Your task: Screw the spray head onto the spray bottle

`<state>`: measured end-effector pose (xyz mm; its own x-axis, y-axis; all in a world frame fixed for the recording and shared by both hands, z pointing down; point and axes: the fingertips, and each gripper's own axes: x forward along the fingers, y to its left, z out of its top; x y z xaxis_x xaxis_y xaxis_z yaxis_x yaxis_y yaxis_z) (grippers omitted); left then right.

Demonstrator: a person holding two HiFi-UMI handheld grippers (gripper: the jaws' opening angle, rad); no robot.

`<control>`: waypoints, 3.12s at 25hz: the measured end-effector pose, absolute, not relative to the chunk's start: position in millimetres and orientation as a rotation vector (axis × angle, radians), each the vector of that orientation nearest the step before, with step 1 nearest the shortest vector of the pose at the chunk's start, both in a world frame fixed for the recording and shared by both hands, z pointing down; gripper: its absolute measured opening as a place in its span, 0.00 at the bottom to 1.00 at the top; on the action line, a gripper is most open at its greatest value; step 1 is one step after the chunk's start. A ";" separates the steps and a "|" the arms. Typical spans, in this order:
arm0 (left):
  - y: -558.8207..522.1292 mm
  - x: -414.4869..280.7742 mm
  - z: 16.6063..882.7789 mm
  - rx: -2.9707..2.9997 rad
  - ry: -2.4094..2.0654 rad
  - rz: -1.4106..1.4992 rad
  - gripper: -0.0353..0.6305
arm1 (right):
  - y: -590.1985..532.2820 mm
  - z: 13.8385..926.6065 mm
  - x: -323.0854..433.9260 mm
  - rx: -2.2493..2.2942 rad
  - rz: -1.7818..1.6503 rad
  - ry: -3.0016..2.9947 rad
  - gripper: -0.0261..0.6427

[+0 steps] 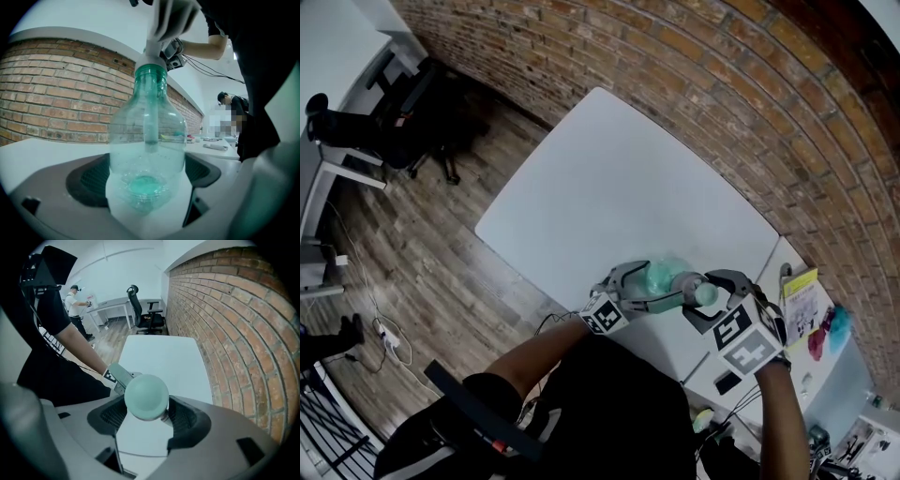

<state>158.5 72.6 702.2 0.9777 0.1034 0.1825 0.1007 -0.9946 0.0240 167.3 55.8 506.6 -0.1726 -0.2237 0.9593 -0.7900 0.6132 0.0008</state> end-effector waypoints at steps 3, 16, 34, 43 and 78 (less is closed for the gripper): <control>73.0 158.3 702.0 3.105 0.163 0.293 0.80 | 55.9 509.6 165.7 0.761 0.590 -1.717 0.45; 72.0 157.5 701.0 3.106 0.166 0.290 0.80 | 61.9 511.5 162.3 0.262 0.210 -1.669 0.45; 72.4 156.6 701.6 3.098 0.175 0.293 0.80 | 69.1 483.1 166.9 0.366 0.176 -1.773 0.45; 73.0 158.3 703.4 3.088 0.201 0.306 0.80 | 40.8 449.9 181.8 1.369 0.821 -1.856 0.45; 71.9 158.0 660.9 3.120 0.289 0.267 0.80 | 55.0 508.1 159.9 0.706 0.669 -1.837 0.45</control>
